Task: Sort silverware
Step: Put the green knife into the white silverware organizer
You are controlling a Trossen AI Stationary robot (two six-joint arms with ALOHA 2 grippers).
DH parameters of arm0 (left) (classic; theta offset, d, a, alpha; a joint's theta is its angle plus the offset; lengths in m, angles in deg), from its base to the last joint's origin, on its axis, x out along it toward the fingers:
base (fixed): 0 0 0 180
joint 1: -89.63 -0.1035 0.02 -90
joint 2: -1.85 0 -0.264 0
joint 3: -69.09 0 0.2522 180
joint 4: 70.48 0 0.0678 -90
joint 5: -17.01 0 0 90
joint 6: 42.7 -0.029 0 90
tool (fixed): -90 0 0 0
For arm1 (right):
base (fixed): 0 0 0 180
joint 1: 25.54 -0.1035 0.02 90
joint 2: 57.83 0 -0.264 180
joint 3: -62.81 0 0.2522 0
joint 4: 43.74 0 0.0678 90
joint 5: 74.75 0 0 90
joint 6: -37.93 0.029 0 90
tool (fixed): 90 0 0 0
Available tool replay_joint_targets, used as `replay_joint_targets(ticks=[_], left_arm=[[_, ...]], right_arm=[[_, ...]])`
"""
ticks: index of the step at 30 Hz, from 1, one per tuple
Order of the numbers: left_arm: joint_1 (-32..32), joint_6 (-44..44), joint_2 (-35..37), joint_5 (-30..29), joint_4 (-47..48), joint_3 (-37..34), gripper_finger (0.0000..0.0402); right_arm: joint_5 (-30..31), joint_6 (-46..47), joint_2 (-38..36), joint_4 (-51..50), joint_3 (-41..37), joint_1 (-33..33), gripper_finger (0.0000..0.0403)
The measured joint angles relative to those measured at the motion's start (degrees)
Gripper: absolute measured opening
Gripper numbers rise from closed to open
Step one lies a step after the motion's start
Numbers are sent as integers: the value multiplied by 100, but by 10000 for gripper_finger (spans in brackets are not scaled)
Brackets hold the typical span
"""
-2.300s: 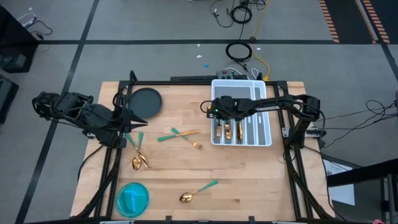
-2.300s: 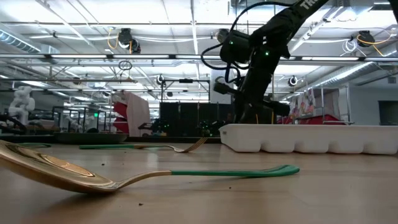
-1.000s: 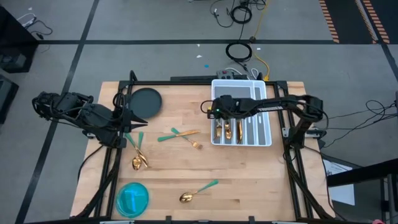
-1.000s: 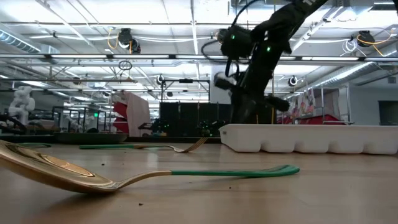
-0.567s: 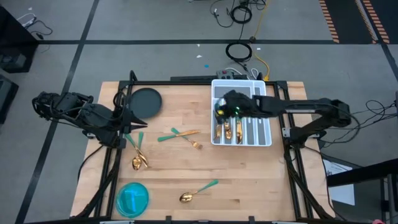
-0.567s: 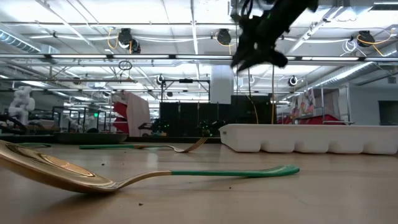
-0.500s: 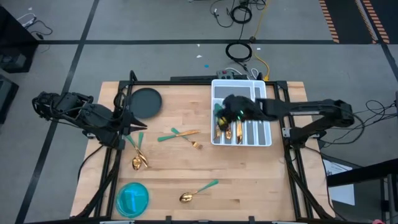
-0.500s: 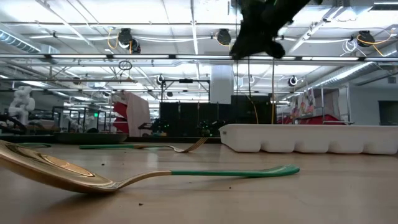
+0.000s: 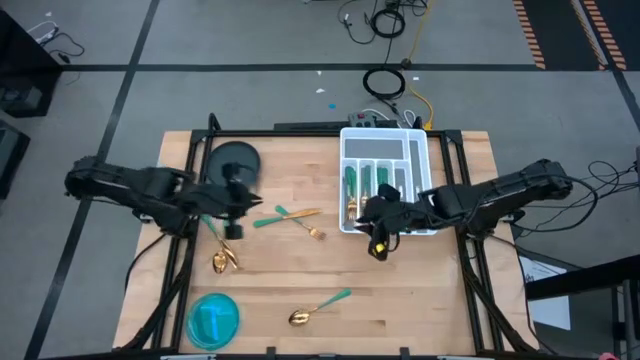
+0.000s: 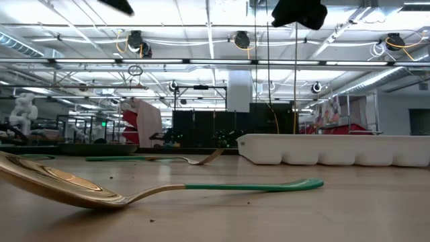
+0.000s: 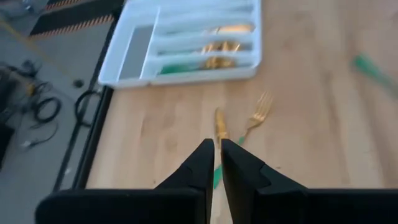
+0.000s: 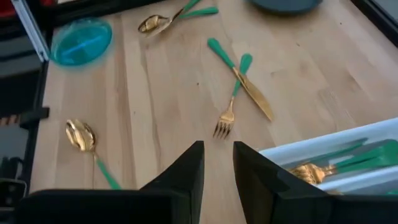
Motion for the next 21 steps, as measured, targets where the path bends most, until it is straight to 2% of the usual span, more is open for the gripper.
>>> replay_joint_targets(ticks=[3, 9, 12, 16, 21], left_arm=[[-411, -50, -428, 41, -424, -317, 39], [-1240, 142, -1546, 1067, -606, -390, 39], [-1530, -49, -2028, 1289, -1204, -390, 39], [-1924, 116, -2576, 2036, -2147, -388, 39], [-2158, 235, -3024, 2599, -2413, -388, 39]], right_arm=[[123, 22, 0, -263, 155, -171, 75], [216, 147, -2, -597, 353, -344, 86], [215, 199, -2, -760, 353, -397, 103], [209, 349, 0, -1124, 353, -491, 125], [209, 546, 0, -1586, 353, -719, 138]])
